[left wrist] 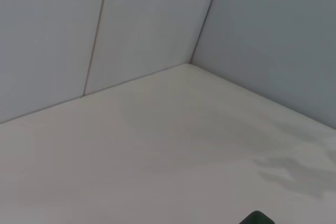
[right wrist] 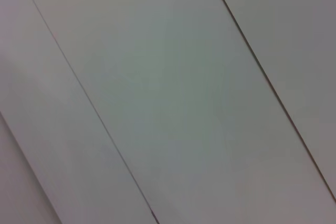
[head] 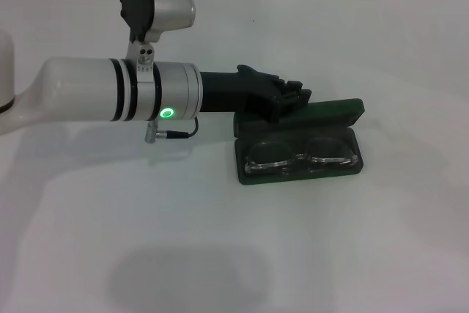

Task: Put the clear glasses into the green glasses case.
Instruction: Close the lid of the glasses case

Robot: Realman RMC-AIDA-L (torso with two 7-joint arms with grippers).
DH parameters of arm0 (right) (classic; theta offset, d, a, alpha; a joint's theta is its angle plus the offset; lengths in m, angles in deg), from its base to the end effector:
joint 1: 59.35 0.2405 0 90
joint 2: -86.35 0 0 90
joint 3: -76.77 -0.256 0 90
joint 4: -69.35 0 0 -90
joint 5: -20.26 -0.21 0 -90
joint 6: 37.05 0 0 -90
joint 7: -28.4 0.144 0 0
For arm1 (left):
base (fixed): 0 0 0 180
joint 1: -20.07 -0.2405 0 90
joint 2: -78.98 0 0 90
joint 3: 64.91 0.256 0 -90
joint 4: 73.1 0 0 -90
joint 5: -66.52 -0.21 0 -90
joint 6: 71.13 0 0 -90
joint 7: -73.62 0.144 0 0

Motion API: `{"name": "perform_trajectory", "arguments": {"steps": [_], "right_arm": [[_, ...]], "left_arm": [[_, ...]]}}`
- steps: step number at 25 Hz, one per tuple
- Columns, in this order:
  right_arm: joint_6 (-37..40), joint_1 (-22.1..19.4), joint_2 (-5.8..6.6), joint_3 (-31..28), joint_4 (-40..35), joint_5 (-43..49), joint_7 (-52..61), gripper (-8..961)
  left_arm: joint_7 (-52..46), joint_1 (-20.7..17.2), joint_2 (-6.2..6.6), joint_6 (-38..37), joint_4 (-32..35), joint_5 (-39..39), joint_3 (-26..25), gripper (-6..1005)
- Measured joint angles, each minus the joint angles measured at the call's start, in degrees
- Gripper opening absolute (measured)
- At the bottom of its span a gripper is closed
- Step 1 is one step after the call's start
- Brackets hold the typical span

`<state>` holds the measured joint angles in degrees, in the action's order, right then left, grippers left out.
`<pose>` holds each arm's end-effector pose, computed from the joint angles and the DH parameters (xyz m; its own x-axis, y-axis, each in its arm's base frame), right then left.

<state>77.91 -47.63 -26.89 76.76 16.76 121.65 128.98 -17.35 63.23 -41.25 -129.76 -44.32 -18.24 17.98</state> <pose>0.3441 0.2021 0.1902 0.3679 -0.1994 -0.9082 -0.8111 -0.5464 -0.2086 -0.1672 0.3776 -0.1007 0.8056 0.4232 0.4146 0.4986 -0.8623 -0.0886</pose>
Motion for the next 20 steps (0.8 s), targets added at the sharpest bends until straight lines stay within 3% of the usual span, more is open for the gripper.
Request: {"name": "perform_trajectory", "arguments": {"steps": [20], "right_arm": [[0.3, 0.7, -0.02, 0.0, 1.6, 0.3, 0.0, 351]], "left_arm": [[0.0, 0.4, 0.0, -1.6, -1.6, 0.3, 2.5, 201]]}}
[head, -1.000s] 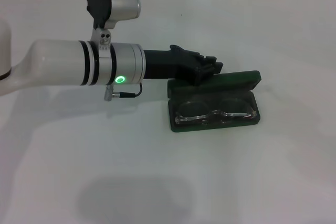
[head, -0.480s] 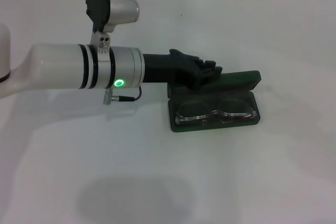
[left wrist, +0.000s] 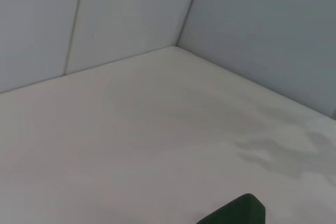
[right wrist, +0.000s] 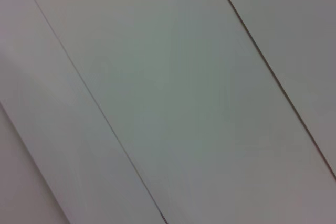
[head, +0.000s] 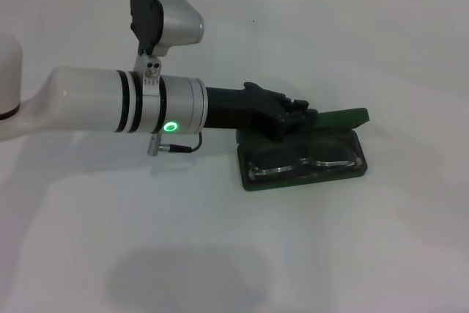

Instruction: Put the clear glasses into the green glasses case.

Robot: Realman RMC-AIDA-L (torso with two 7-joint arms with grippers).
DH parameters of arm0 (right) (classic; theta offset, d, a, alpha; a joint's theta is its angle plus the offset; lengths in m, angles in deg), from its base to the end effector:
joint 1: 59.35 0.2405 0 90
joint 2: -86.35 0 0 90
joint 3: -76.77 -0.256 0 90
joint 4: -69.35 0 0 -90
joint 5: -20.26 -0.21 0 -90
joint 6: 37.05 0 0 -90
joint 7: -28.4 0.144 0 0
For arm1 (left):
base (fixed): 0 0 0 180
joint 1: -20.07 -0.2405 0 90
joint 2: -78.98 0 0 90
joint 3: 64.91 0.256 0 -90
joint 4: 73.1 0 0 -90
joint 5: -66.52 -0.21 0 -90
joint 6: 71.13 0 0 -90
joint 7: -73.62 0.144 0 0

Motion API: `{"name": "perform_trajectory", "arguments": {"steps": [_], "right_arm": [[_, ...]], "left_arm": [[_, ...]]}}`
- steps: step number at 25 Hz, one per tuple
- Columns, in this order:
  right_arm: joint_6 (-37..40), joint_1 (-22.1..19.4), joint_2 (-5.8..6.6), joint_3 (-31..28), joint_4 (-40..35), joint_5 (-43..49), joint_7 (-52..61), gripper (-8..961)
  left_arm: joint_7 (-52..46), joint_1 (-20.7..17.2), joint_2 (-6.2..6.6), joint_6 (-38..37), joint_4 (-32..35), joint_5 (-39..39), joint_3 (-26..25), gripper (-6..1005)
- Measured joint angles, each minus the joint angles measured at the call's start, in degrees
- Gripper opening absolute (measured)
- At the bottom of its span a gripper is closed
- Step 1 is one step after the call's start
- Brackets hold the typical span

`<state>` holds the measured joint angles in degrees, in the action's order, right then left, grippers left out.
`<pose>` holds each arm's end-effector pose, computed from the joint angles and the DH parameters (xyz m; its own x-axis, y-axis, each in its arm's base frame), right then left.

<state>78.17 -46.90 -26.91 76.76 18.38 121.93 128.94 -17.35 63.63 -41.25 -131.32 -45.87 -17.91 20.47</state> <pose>0.3426 0.2063 0.1852 0.3462 -0.2052 -0.9154 -0.8083 -0.5606 -0.1800 -0.1696 0.3672 -0.1090 0.8182 0.4355 0.3753 0.4854 -0.8732 -0.0448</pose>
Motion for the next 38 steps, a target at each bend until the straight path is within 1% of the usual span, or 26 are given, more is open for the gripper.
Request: {"name": "perform_trajectory", "arguments": {"steps": [9, 14, 20, 22, 25, 26, 27, 28, 29, 31, 32, 33, 36, 38], "right_arm": [[0.2, 0.0, -0.18, 0.6, 0.5, 0.0, 0.0, 349], [0.2, 0.0, -0.15, 0.6, 0.9, 0.0, 0.0, 351], [0.3, -0.1, -0.12, 0.6, 0.9, 0.0, 0.1, 352], [0.3, -0.1, -0.09, 0.6, 1.2, 0.0, 0.1, 353], [0.3, -0.6, 0.02, 0.6, 1.6, 0.0, 0.1, 353], [0.3, -0.8, 0.04, 0.6, 1.6, 0.0, 0.1, 354], [0.3, -1.0, 0.05, 0.6, 1.6, 0.0, 0.1, 354], [0.4, -1.2, 0.05, 0.6, 1.6, 0.1, 0.1, 354], [0.4, -1.2, 0.06, 0.6, 1.6, 0.2, 0.0, 354], [0.6, -1.0, 0.06, 0.8, 1.7, 1.1, -0.5, 355], [0.8, -0.9, 0.06, 1.5, 1.7, 1.6, -1.1, 355], [1.1, -0.7, 0.07, 2.6, 1.7, 2.0, -2.1, 355], [1.5, -0.3, -0.08, 8.3, 2.0, 2.4, -5.5, 356], [1.5, 0.1, -0.53, 12.6, 2.1, 2.4, -8.5, 357]], "left_arm": [[0.4, -0.7, 0.0, -2.4, 0.4, 0.1, 1.7, 203], [1.5, -2.0, -0.01, -2.7, 1.2, 0.1, 3.9, 204], [4.0, -3.2, -0.05, -3.8, 1.3, -0.2, 5.1, 206], [5.7, -3.5, -0.04, -5.7, 1.3, -0.3, 6.1, 206], [10.8, -3.9, 0.11, -11.6, 1.7, -0.2, 7.0, 207], [12.5, -4.3, 0.16, -13.9, 2.3, 0.1, 7.0, 207], [14.9, -5.7, 0.25, -17.8, 4.3, 1.0, 6.8, 207], [15.1, -6.1, 0.28, -18.3, 4.9, 1.3, 6.8, 208], [15.9, -8.2, 0.47, -20.7, 7.8, 2.4, 6.4, 208], [16.2, -11.8, 0.72, -23.2, 12.9, 3.3, 4.5, 208], [16.1, -13.7, 0.84, -24.5, 15.6, 3.3, 2.8, 209], [16.1, -14.9, 0.9, -26.0, 16.8, 3.2, 1.2, 209], [16.6, -16.7, 1.3, -32.5, 17.7, 3.2, -5.5, 210], [18.4, -17.5, 1.48, -38.1, 16.6, 4.6, -11.7, 210]]}}
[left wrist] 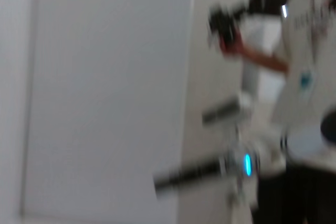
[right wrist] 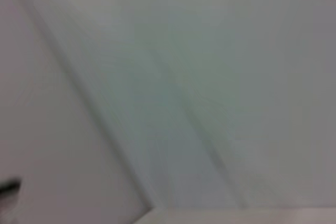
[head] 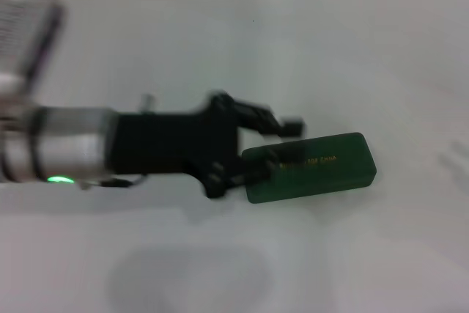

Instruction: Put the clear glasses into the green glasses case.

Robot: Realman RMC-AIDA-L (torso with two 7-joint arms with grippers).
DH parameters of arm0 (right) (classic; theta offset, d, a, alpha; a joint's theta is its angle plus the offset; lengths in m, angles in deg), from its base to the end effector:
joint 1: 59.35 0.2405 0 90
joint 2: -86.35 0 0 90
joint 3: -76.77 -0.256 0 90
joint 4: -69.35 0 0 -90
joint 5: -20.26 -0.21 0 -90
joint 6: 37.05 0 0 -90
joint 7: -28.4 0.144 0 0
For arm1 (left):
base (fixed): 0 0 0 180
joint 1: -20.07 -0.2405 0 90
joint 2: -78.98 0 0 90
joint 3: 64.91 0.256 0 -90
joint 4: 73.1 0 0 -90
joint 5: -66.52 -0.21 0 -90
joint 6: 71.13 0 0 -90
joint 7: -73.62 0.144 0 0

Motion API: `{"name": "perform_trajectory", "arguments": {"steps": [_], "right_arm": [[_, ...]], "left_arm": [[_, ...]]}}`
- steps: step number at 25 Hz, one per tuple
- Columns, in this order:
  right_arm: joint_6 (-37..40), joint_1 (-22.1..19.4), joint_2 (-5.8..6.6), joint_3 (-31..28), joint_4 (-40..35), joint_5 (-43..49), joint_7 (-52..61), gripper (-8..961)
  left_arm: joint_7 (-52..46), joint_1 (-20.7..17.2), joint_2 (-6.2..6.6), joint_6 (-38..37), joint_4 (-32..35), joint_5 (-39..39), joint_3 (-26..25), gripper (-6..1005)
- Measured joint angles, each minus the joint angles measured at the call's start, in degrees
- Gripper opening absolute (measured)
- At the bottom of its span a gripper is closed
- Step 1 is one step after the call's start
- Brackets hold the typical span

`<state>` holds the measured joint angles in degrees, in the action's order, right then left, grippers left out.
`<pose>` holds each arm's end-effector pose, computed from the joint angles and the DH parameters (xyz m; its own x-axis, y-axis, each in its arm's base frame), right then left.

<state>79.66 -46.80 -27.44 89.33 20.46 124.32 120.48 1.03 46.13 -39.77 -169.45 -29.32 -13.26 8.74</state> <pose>0.3278 0.2176 0.1438 0.4854 -0.2974 -0.8221 -0.6890 -0.7090 -0.1504 -0.1752 0.2889 -0.0211 0.7021 0.0897 0.7064 0.0535 -0.9959 0.0733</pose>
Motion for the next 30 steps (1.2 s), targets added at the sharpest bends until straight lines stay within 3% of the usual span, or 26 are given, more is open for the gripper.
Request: {"name": "perform_trajectory", "arguments": {"steps": [2, 4, 5, 6, 9, 12, 17, 24, 30], "right_arm": [[-0.4, 0.6, -0.64, 3.4, 0.1, 0.0, -2.1, 357], [-0.4, 0.6, -0.64, 3.4, 0.1, 0.0, -2.1, 358], [-1.0, 1.7, -1.5, 7.4, 0.2, 0.0, -4.0, 358], [-1.3, 2.5, -1.58, 10.6, 0.6, 0.0, -3.7, 374], [-0.6, 5.6, -1.36, 20.2, 1.4, -0.3, -1.2, 422], [1.6, 7.8, -2.16, 27.2, 1.0, -3.4, -2.1, 502], [-2.5, 8.9, -2.19, 39.8, 0.6, -11.1, -3.2, 661], [-6.8, 9.1, -2.25, 45.1, -2.1, -12.1, -3.5, 782], [-7.0, 9.3, -2.26, 45.2, -2.2, -12.8, -4.0, 780]], "left_arm": [[2.3, -1.0, -0.35, -4.8, -1.5, 2.2, -6.0, 211], [2.3, -1.4, -0.35, -6.6, -1.9, 2.8, -8.2, 211], [0.2, -1.4, 0.23, -7.5, -1.9, 2.7, -9.4, 241], [-3.8, -1.0, 1.54, -8.4, -1.6, 1.9, -9.5, 271], [-7.1, -0.5, 3.48, -11.1, -1.4, 0.9, -9.1, 360], [-8.2, -0.4, 4.29, -13.1, -1.5, -1.1, -9.0, 544], [-8.0, -0.8, 3.68, -12.9, -0.6, -5.2, -10.2, 827], [-7.3, -1.3, 3.64, -12.8, -1.0, -6.2, -11.7, 828], [-7.3, -1.3, 3.65, -12.8, -1.0, -6.4, -12.1, 829]]}}
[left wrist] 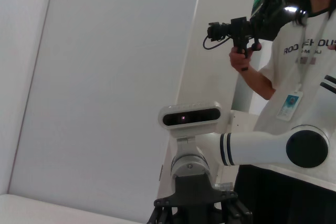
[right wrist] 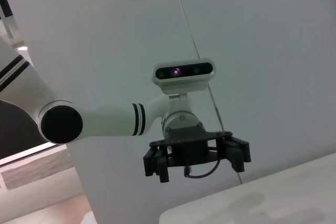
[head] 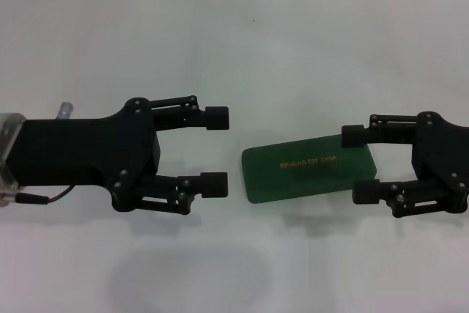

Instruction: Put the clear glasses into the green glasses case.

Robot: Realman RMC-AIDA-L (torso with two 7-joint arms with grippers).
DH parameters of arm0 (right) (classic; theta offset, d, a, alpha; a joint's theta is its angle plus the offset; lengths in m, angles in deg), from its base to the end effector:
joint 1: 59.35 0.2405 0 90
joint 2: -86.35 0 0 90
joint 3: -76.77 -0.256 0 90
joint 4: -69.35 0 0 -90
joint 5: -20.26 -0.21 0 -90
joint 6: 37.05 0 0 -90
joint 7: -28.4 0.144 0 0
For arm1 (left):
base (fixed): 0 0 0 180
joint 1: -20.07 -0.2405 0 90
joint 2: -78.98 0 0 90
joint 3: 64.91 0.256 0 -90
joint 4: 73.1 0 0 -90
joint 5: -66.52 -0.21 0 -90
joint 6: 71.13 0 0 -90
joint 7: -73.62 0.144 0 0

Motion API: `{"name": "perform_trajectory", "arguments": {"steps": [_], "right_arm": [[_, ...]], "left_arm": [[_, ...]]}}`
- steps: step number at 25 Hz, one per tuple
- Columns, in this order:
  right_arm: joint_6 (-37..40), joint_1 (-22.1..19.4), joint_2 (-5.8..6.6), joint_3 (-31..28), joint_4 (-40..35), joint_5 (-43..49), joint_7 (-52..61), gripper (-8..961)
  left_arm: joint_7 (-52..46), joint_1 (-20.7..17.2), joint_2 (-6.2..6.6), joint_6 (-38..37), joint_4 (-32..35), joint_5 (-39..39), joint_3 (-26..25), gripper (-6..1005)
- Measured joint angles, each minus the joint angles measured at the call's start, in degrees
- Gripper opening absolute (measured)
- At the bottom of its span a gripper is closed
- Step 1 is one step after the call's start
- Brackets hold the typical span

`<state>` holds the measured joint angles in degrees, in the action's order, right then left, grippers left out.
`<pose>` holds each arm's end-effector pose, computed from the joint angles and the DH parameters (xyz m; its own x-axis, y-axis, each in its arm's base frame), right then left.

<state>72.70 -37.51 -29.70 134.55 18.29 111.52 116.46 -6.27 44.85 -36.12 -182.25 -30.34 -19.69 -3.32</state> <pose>0.2143 0.2764 0.0388 0.7295 -0.2636 -0.6312 -0.2192 -0.9642 0.1494 -0.2077 0.2764 0.0275 0.6884 0.2031 0.6963 0.1166 -0.9785 0.1700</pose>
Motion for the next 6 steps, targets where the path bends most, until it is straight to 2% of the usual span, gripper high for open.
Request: {"name": "perform_trajectory", "arguments": {"steps": [6], "right_arm": [[-0.1, -0.3, 0.27, -0.6, 0.2, -0.5, -0.7, 778]], "left_arm": [[0.0, 0.1, -0.04, 0.3, 0.0, -0.3, -0.1, 829]]}}
